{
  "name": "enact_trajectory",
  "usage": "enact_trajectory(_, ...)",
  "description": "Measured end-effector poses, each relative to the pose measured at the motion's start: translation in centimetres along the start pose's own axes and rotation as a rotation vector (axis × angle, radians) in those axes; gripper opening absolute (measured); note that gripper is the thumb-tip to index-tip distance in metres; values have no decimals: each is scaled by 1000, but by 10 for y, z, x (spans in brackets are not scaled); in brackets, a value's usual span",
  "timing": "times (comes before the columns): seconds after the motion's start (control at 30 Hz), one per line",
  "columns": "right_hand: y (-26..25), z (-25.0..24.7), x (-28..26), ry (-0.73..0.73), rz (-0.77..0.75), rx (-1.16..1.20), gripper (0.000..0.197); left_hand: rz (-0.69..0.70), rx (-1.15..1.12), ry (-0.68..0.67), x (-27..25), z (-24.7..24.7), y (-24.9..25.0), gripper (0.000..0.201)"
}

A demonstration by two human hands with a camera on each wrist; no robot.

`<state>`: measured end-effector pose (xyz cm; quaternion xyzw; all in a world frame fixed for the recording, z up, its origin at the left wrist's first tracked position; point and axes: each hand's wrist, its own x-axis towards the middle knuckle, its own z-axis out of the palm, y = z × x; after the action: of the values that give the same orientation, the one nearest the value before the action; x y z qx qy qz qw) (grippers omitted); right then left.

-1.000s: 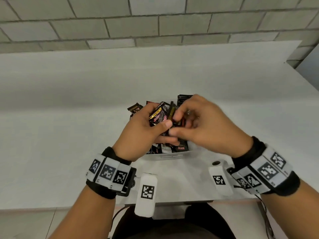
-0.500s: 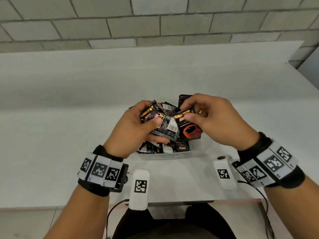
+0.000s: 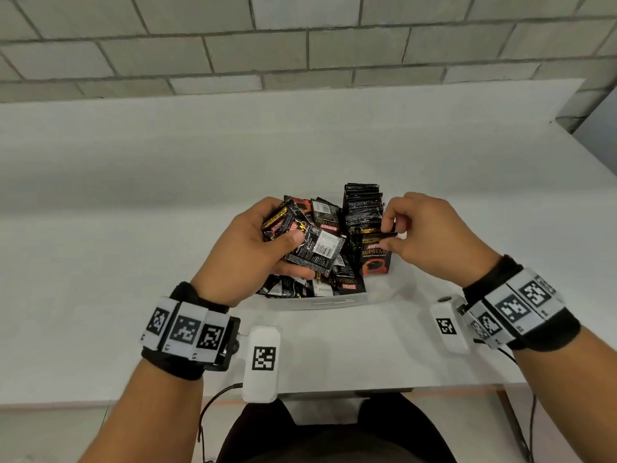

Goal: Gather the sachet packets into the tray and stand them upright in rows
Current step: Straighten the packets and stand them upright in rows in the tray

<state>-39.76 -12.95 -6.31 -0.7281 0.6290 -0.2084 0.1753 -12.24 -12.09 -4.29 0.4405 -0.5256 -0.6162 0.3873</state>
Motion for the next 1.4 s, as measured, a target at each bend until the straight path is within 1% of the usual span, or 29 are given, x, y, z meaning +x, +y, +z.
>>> enact_trajectory(0.1,0,0,0,5,-13,-18,35,-13,0,-4,0,-1,0,27)
enact_trajectory(0.2,-6,-4,-3,25,-30,12,34,-18,5,-2,0,0,0,27)
enact_trajectory(0.23,-12,-7,-4,43,-40,55,30,-16,4,-4,1,0,0,27)
enact_trajectory(0.3,-29,-12,-9,55,-51,217,22,-8,-11,-19,2,2,0,28)
enact_trajectory(0.37,-49,-13,-15,-3,-49,379,23,0,-49,-50,2,6,1,32)
enact_trajectory(0.43,-60,-9,-20,-92,-46,432,29,2,-105,-75,2,10,2,35)
enact_trajectory(0.47,-63,-7,-20,-114,-38,449,28,4,-123,-76,2,10,2,37)
enact_trajectory(0.5,-63,-4,-20,-104,-21,468,26,6,-124,-63,2,9,3,38)
enact_trajectory(0.53,-61,-3,-19,-62,-5,484,23,9,-117,-40,2,7,3,37)
enact_trajectory(0.6,-55,-3,-16,99,-8,453,20,1,-100,5,3,2,2,34)
enact_trajectory(0.67,-56,-5,-16,250,-42,400,18,-21,-100,18,2,0,2,36)
enact_trajectory(0.73,-62,-5,-16,293,-101,351,17,-30,-103,-2,2,5,2,43)
enact_trajectory(0.77,-66,-1,-17,281,-140,324,17,-32,-113,-19,2,9,1,47)
enact_trajectory(0.83,-74,8,-20,192,-224,280,19,-37,-146,-44,2,18,1,49)
enact_trajectory(0.87,-76,13,-22,127,-256,265,21,-34,-144,-47,3,21,0,44)
enact_trajectory(0.9,-77,16,-24,63,-271,257,23,-26,-121,-43,5,21,-2,35)
enact_trajectory(0.93,-77,18,-26,16,-276,263,24,-15,-90,-39,6,21,-3,25)
enact_trajectory(0.97,-76,18,-28,-3,-277,287,22,-9,-63,-41,6,19,-4,18)
enact_trajectory(1.0,-75,16,-28,6,-272,326,18,-11,-41,-51,6,17,-4,17)
enact_trajectory(1.07,-71,10,-27,87,-222,416,13,-33,-9,-91,3,14,-3,22)
enact_trajectory(1.13,-67,5,-23,149,-139,467,25,-48,29,-133,-1,15,0,27)
enact_trajectory(1.17,-65,3,-21,130,-102,489,34,-48,51,-145,-1,15,0,30)
enact_trajectory(1.2,-63,1,-20,81,-77,519,41,-38,76,-146,-1,16,-1,32)
enact_trajectory(1.23,-61,-1,-20,29,-67,535,43,-24,98,-136,-1,17,-1,34)
enact_trajectory(1.3,-56,-6,-19,-12,-70,487,36,-4,117,-88,1,15,-4,38)
enact_trajectory(1.4,-42,-17,-15,-3,-43,376,27,9,79,5,4,7,-5,33)
